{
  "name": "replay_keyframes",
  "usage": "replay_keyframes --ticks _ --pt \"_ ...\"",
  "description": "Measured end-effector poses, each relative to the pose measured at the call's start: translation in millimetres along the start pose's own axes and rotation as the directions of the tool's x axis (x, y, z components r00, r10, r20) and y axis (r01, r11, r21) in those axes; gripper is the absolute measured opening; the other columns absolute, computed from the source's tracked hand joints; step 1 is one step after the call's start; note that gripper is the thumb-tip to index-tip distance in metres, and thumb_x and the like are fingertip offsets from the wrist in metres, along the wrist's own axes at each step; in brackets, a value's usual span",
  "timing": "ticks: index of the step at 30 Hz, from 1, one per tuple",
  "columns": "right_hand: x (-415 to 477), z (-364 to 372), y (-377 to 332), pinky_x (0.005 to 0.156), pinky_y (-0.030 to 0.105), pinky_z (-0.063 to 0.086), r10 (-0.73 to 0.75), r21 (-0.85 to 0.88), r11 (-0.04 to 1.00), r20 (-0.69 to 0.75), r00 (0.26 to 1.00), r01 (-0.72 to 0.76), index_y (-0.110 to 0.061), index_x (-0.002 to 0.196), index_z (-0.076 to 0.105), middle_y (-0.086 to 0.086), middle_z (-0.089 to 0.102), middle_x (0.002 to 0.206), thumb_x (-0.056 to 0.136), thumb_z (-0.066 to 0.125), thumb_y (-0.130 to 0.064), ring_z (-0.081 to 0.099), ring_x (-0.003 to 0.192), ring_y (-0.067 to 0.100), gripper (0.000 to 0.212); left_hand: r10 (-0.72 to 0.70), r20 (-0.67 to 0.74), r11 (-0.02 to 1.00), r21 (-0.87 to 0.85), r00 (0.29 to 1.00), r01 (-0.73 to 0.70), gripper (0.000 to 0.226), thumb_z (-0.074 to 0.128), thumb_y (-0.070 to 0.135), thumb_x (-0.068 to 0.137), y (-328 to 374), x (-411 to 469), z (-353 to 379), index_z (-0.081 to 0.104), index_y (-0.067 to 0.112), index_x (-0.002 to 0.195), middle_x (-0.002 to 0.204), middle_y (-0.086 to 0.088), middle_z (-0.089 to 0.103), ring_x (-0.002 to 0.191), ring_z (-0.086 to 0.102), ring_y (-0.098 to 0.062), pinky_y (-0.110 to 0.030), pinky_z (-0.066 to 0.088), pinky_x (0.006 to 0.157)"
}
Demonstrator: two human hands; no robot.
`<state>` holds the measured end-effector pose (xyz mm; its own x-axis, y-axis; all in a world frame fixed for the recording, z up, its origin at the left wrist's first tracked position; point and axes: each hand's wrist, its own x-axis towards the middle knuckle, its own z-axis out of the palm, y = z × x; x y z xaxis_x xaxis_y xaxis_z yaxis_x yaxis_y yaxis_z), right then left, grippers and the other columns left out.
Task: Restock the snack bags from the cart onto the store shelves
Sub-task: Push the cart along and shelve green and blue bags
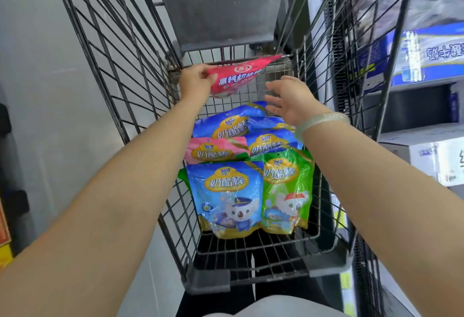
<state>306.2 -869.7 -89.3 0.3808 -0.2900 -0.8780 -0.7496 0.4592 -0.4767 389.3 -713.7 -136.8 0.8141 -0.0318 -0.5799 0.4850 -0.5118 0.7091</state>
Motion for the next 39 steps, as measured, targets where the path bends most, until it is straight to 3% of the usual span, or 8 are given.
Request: replay_keyframes --ticks 11,15,18,22,27,31,35,39 --pt "-11.2 -22.3 -2.6 0.077 0.035 0.049 -0.164 -0.054 0.985 0.04 0.986 0.166 -0.029 0.144 0.028 0.002 0.051 0.125 0.084 0.055 0.007 0.058 0.097 0.02 0.075 0.124 0.135 0.951 -0.299 0.983 -0.079 0.022 0.045 0.002 0.096 28.6 -58.5 -16.5 0.055 0.009 0.115 0.095 0.0 0.066 0.096 0.064 -0.022 -0.048 0.054 0.088" --pt "-37.9 -31.1 -3.5 0.069 0.02 0.048 -0.342 -0.073 0.933 0.132 0.93 0.353 -0.018 0.102 0.059 0.004 0.061 0.1 0.085 0.062 0.0 0.059 0.082 0.013 0.025 0.152 0.171 0.89 -0.452 0.973 -0.06 0.019 0.044 0.004 0.097 33.7 -94.9 -32.8 0.058 0.017 0.097 0.094 0.002 0.068 0.093 0.066 -0.019 -0.046 0.058 0.079" --pt "-64.9 -39.5 -0.1 0.063 0.013 0.049 -0.486 -0.06 0.867 0.108 0.867 0.494 -0.012 0.093 0.065 0.0 0.062 0.081 0.089 0.059 -0.005 0.059 0.067 0.004 0.01 0.177 0.113 0.848 -0.522 0.978 -0.093 0.017 0.046 0.004 0.096 37.5 -119.7 -45.6 0.056 0.017 0.099 0.102 -0.003 0.064 0.103 0.063 -0.023 -0.047 0.056 0.085" --pt "-110.1 -53.0 8.5 0.074 0.03 0.054 -0.553 0.075 0.833 0.152 0.819 0.548 -0.014 0.084 0.061 0.005 0.061 0.081 0.093 0.052 -0.006 0.06 0.074 0.015 0.015 0.199 0.101 0.882 -0.453 0.975 -0.133 0.028 0.049 -0.005 0.092 37.9 -158.0 -49.3 0.052 0.016 0.11 0.094 0.006 0.068 0.095 0.066 -0.017 -0.042 0.056 0.086" --pt "-170.0 -86.2 27.4 0.049 0.021 0.051 -0.53 0.19 0.845 0.179 0.829 0.5 -0.013 0.09 0.058 0.003 0.06 0.081 0.095 0.051 -0.014 0.063 0.057 0.006 0.008 0.094 0.08 0.957 -0.281 0.992 -0.068 0.026 0.052 0.004 0.093 28.8 -212.1 -34.3 0.059 0.008 0.117 0.097 -0.004 0.067 0.099 0.062 -0.025 -0.051 0.05 0.094" --pt "-206.1 -113.9 53.6 0.063 0.026 0.048 -0.554 0.151 0.829 0.104 0.826 0.538 -0.016 0.082 0.06 0.005 0.06 0.082 0.09 0.058 -0.018 0.056 0.071 0.015 0.009 0.133 0.046 0.958 -0.262 0.99 -0.117 0.027 0.05 0.007 0.095 30.4 -257.2 -25.0 0.058 0.002 0.12 0.088 0.004 0.063 0.077 0.061 -0.013 -0.036 0.054 0.074" --pt "-248.8 -147.3 90.2 0.054 0.012 0.044 -0.57 0.072 0.821 0.019 0.822 0.567 -0.018 0.079 0.063 -0.013 0.067 0.06 0.084 0.065 -0.002 0.059 0.052 -0.002 0.017 0.143 0.165 0.966 -0.24 0.976 -0.101 0.02 0.049 0.013 0.097 27.4 -307.5 -16.3 0.057 0.014 0.115 0.089 0.007 0.065 0.074 0.063 -0.013 -0.029 0.057 0.056" --pt "-290.7 -174.7 139.2 0.064 0.015 0.054 -0.569 -0.015 0.816 -0.201 0.798 0.578 -0.006 0.094 0.071 -0.004 0.07 0.076 0.08 0.07 -0.006 0.065 0.065 0.005 0.013 0.164 0.354 0.982 -0.144 0.921 -0.12 0.012 0.05 0.018 0.097 16.3 -349.8 -12.6 0.057 0.021 0.106 0.108 -0.007 0.065 0.086 0.063 -0.022 -0.038 0.055 0.073"
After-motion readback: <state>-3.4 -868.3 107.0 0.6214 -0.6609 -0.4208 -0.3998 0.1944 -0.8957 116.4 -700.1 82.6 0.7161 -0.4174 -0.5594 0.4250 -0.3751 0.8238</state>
